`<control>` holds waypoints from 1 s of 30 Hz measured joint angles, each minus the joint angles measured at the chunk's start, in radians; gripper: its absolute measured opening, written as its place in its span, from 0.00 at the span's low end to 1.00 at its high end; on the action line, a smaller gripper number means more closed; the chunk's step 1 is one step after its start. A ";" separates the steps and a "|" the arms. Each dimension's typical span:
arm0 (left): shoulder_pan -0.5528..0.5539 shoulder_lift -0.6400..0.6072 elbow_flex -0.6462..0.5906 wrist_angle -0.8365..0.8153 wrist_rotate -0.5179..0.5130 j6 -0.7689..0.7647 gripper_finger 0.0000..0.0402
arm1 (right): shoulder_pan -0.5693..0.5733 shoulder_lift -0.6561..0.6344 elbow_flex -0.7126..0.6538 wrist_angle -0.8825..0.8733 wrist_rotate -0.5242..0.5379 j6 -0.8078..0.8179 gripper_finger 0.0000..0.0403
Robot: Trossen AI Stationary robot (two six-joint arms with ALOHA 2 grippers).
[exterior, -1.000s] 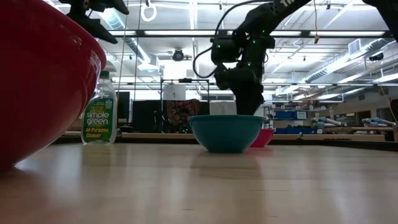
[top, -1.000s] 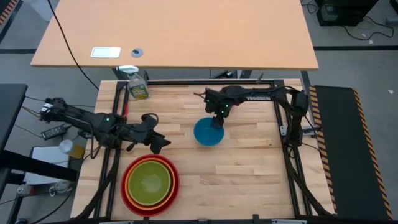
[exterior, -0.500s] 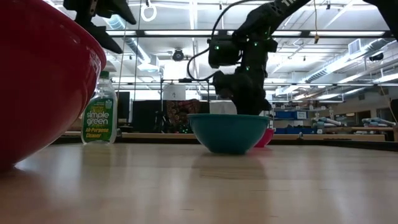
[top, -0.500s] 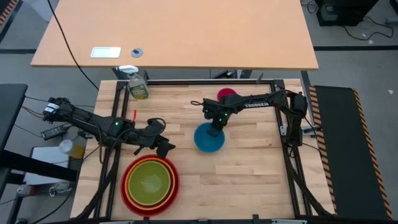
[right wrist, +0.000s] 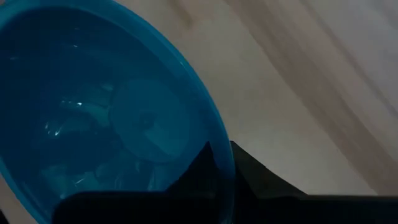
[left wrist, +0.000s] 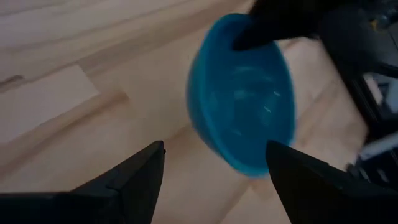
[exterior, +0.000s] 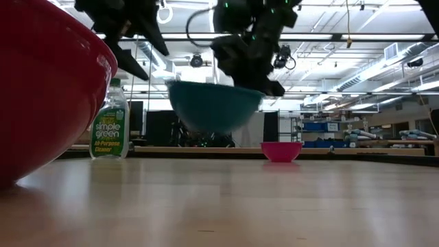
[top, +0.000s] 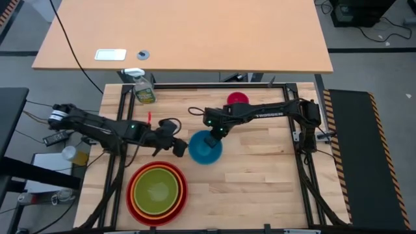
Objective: Nest bowls inside each other
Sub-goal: Stack the blue bowl on top of the green bowl
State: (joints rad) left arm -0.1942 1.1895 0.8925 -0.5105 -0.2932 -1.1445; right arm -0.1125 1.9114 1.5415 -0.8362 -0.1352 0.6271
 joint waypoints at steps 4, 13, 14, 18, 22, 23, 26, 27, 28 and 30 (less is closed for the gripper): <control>0.028 0.016 0.000 0.018 0.001 0.001 0.71 | 0.019 0.000 0.049 -0.003 0.028 0.031 0.05; 0.052 0.037 0.001 0.001 0.056 0.023 0.67 | 0.027 0.000 0.063 0.008 0.023 0.103 0.05; 0.059 0.039 0.001 -0.001 0.072 0.029 0.65 | 0.027 0.000 0.063 0.016 0.023 0.112 0.05; 0.083 0.064 0.001 0.025 0.123 0.041 0.52 | 0.028 0.000 0.063 0.035 0.027 0.178 0.06; 0.099 0.078 0.000 0.037 0.140 0.062 0.36 | 0.029 0.000 0.064 0.033 0.043 0.214 0.07; 0.102 0.079 0.000 0.034 0.139 0.063 0.32 | 0.031 0.000 0.064 0.033 0.052 0.218 0.07; 0.114 0.089 0.000 0.022 0.135 0.065 0.24 | 0.034 0.000 0.063 0.036 0.074 0.239 0.07; 0.116 0.089 -0.001 0.013 0.135 0.068 0.22 | 0.037 0.002 0.063 0.046 0.074 0.246 0.08; 0.116 0.092 -0.001 0.008 0.132 0.069 0.19 | 0.038 0.002 0.063 0.057 0.074 0.251 0.09; 0.116 0.100 -0.003 0.002 0.132 0.071 0.15 | 0.040 0.000 0.063 0.072 0.074 0.252 0.12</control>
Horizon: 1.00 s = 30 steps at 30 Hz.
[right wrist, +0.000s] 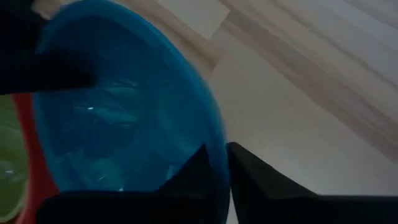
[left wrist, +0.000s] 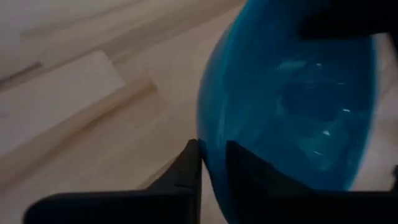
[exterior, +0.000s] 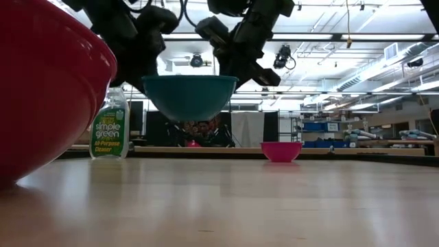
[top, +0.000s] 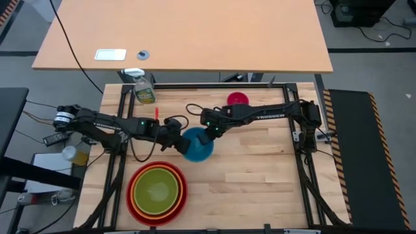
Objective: Nest bowls inside each other
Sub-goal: Stack the blue bowl on top of the green bowl
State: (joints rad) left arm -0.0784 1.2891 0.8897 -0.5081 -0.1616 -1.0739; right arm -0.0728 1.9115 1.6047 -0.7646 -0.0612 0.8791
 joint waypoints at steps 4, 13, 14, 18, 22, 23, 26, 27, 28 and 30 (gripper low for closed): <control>0.011 0.002 -0.001 -0.016 -0.004 0.007 0.08 | 0.002 0.000 0.000 0.038 -0.002 0.003 0.20; 0.013 -0.010 0.005 0.028 0.018 0.040 0.04 | -0.007 -0.009 0.001 0.138 -0.048 -0.009 0.46; 0.013 -0.013 0.005 0.016 0.018 0.041 0.04 | -0.010 -0.016 0.001 0.128 -0.046 -0.009 0.49; 0.014 -0.038 0.005 0.004 0.010 0.041 0.04 | -0.022 -0.054 0.001 0.096 -0.039 -0.044 0.58; 0.009 -0.085 0.005 -0.020 0.008 0.038 0.04 | -0.026 -0.116 0.001 0.094 -0.021 -0.070 0.64; 0.008 -0.099 0.005 -0.033 0.009 0.039 0.04 | -0.026 -0.134 0.001 0.099 -0.014 -0.076 0.65; 0.001 -0.143 0.003 -0.080 0.063 0.068 0.04 | -0.026 -0.193 0.001 0.095 0.018 -0.097 0.66; -0.007 -0.162 0.002 -0.091 0.096 0.092 0.04 | -0.027 -0.215 0.001 0.095 0.032 -0.102 0.66; -0.015 -0.179 0.002 -0.094 0.130 0.120 0.04 | -0.023 -0.236 0.001 0.096 0.050 -0.109 0.66; -0.036 -0.219 0.004 -0.130 0.205 0.191 0.04 | -0.011 -0.279 0.001 0.096 0.098 -0.121 0.66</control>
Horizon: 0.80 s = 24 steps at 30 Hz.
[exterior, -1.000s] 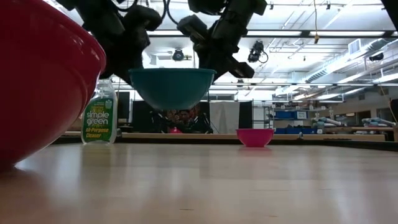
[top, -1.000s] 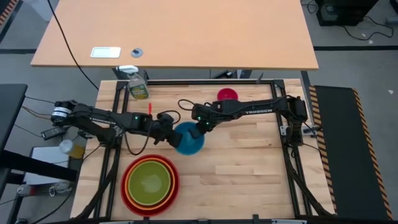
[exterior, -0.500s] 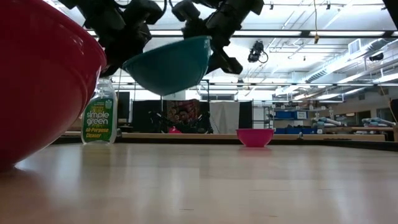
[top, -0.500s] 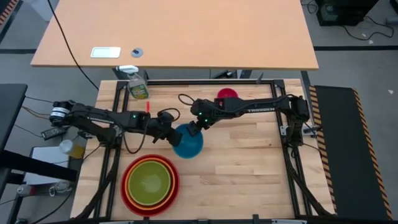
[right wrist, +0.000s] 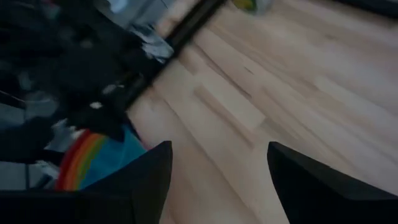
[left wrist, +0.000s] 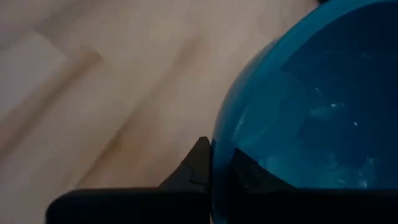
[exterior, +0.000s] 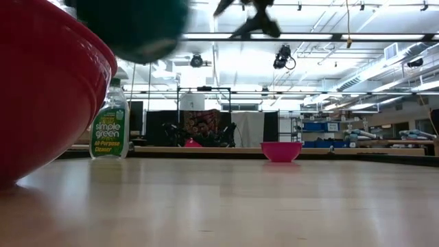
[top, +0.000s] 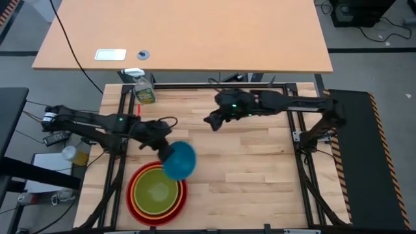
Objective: Nest bowls inside each other
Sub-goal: Stack the blue bowl on top of the green bowl
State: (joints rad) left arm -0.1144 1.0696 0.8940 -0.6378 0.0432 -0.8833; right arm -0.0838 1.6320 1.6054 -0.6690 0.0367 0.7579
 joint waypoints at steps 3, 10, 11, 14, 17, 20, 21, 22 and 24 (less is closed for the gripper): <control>-0.039 -0.054 -0.001 -0.101 0.102 0.069 0.04 | 0.019 -0.062 0.000 -0.005 0.065 -0.017 0.66; -0.201 -0.123 -0.001 -0.321 0.201 0.096 0.04 | 0.044 -0.117 0.000 -0.032 0.139 -0.041 0.66; -0.228 -0.120 -0.002 -0.343 0.202 0.082 0.04 | 0.050 -0.116 0.000 -0.044 0.138 -0.049 0.66; -0.308 -0.086 -0.002 -0.368 0.206 0.016 0.04 | 0.072 -0.103 -0.016 -0.040 0.136 -0.052 0.66; -0.369 -0.034 -0.002 -0.378 0.188 -0.065 0.04 | 0.091 -0.087 -0.039 -0.037 0.139 -0.050 0.66; -0.403 0.035 -0.002 -0.377 0.168 -0.136 0.04 | 0.098 -0.062 -0.043 -0.031 0.143 -0.046 0.66; -0.410 0.058 -0.002 -0.377 0.168 -0.159 0.04 | 0.097 -0.054 -0.043 -0.026 0.141 -0.045 0.66; -0.415 0.080 -0.002 -0.377 0.168 -0.181 0.04 | 0.097 -0.044 -0.043 -0.020 0.135 -0.044 0.66; -0.427 0.119 -0.002 -0.371 0.169 -0.224 0.04 | 0.097 -0.030 -0.044 -0.002 0.123 -0.044 0.66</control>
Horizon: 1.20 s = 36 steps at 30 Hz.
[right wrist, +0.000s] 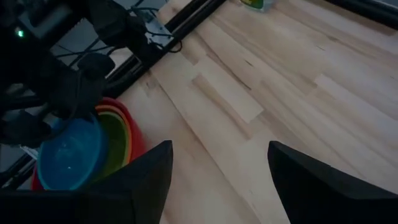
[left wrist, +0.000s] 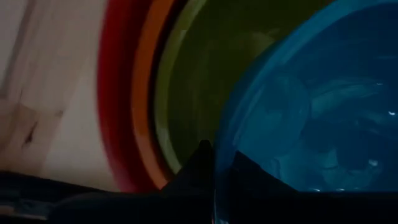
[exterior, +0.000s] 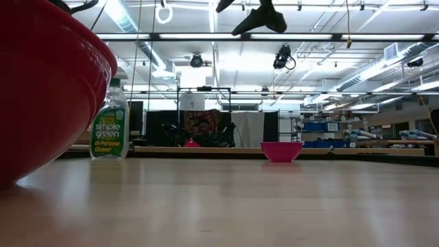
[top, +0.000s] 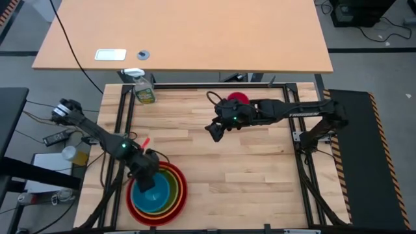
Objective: Nest bowls inside each other
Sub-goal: Stack the blue bowl on top of the green bowl, then stack the small pink bowl on top of the blue bowl
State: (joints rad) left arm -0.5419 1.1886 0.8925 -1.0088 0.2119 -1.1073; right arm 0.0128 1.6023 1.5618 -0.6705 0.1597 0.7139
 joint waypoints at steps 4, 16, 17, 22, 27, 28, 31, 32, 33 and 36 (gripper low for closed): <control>-0.008 0.047 0.000 0.029 -0.010 -0.059 0.05 | 0.003 0.016 -0.001 0.029 -0.014 -0.002 0.66; -0.006 0.064 0.000 0.077 -0.003 -0.078 0.45 | 0.005 0.026 -0.001 0.044 -0.023 -0.002 0.66; -0.006 0.053 0.000 0.078 0.003 -0.072 0.48 | 0.006 0.026 -0.001 0.037 -0.023 -0.001 0.66; -0.006 -0.020 0.000 0.061 0.014 -0.060 0.51 | 0.006 0.026 -0.001 -0.009 -0.023 0.000 0.66; -0.008 -0.098 0.000 0.036 -0.013 -0.050 0.48 | -0.005 0.026 -0.001 -0.057 -0.019 -0.010 0.66; -0.011 -0.118 0.000 0.048 -0.033 -0.044 0.47 | -0.009 0.026 -0.001 -0.070 -0.018 -0.012 0.66; -0.019 -0.176 0.002 0.096 -0.093 -0.012 0.45 | -0.029 0.026 0.000 -0.122 -0.018 -0.014 0.66; -0.019 -0.191 0.002 0.097 -0.111 -0.008 0.45 | -0.039 0.026 0.000 -0.146 -0.011 -0.017 0.66; -0.017 -0.206 0.002 0.092 -0.127 -0.007 0.44 | -0.051 0.026 0.000 -0.167 0.002 -0.028 0.66; -0.002 -0.239 0.002 0.093 -0.179 -0.017 0.43 | -0.102 0.025 -0.012 -0.200 0.027 -0.096 0.66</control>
State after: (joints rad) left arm -0.5438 0.9493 0.8944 -0.9157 0.0326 -1.1246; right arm -0.0890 1.6270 1.5499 -0.8710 0.1871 0.6175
